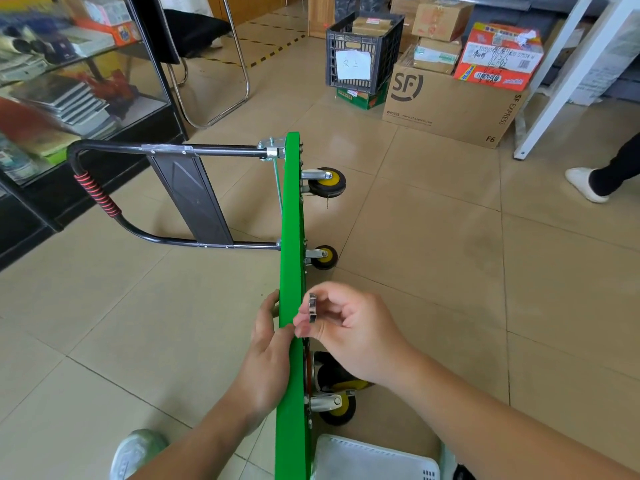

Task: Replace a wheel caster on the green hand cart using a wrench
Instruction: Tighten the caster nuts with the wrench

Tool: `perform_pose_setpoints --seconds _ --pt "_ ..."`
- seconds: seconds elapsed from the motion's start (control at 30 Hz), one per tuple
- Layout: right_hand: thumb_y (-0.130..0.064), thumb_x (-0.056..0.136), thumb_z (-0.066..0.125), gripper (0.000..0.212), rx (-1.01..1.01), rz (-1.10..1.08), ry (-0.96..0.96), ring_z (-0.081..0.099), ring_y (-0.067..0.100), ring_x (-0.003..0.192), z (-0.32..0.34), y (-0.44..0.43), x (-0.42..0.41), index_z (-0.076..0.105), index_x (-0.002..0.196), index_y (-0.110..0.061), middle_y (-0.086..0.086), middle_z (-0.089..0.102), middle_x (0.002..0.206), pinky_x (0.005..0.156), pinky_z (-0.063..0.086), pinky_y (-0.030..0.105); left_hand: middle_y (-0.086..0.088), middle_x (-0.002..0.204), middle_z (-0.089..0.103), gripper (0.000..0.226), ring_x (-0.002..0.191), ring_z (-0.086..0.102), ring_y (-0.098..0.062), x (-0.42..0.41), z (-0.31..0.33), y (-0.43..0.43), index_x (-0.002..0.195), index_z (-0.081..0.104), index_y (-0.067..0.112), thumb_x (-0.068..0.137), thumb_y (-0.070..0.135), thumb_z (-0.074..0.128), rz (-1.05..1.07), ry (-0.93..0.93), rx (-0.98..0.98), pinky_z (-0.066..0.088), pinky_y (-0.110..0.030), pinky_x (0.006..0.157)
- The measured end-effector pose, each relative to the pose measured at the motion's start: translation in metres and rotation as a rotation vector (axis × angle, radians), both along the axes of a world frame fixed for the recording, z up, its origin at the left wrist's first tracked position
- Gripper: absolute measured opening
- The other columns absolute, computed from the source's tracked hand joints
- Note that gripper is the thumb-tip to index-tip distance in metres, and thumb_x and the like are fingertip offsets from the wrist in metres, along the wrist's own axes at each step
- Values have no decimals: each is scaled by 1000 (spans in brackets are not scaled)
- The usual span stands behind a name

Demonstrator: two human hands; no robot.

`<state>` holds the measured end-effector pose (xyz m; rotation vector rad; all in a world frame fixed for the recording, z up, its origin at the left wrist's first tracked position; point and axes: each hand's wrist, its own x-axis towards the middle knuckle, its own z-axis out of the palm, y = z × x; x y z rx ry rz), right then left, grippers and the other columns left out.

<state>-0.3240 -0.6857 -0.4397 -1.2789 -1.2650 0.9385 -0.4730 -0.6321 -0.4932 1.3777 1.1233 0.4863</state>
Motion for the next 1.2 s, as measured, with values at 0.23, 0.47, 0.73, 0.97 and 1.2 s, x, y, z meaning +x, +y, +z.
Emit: perform_pose_setpoints --seconds 0.23,0.47,0.73,0.97,1.2 --pt "0 87 73 27 28 -40 102 73 16 87 -9 -17 -12 69 89 -27 10 73 90 84 57 26 14 143 50 55 126 53 -4 -1 -3 0 141 30 56 87 47 37 6 -19 5 41 -29 101" --pt "-4 91 68 12 64 -49 52 75 15 81 -16 -33 -18 69 89 -16 4 73 91 78 58 25 15 141 47 60 118 58 -8 -2 -11 2 147 34 44 87 44 36 -4 -13 22 45 -35 101" --pt "-6 90 69 12 75 -110 49 74 13 81 -15 -29 -16 70 89 -18 -4 73 86 80 57 23 7 137 54 57 118 59 -14 -2 -10 2 144 31 55 88 46 38 2 -9 9 45 -43 107" --pt "-2 83 77 35 1 -31 17 72 8 87 -5 -5 -6 70 90 -36 -11 74 87 89 55 27 13 142 54 54 130 52 -6 -1 -5 1 143 31 57 89 54 37 5 -21 24 40 -39 113" --pt "5 82 77 37 -40 -51 9 71 5 84 -2 4 -9 69 85 -32 -15 74 82 87 55 23 12 148 48 72 136 46 -3 -1 -7 -1 152 26 48 85 72 33 -10 4 84 35 -38 119"
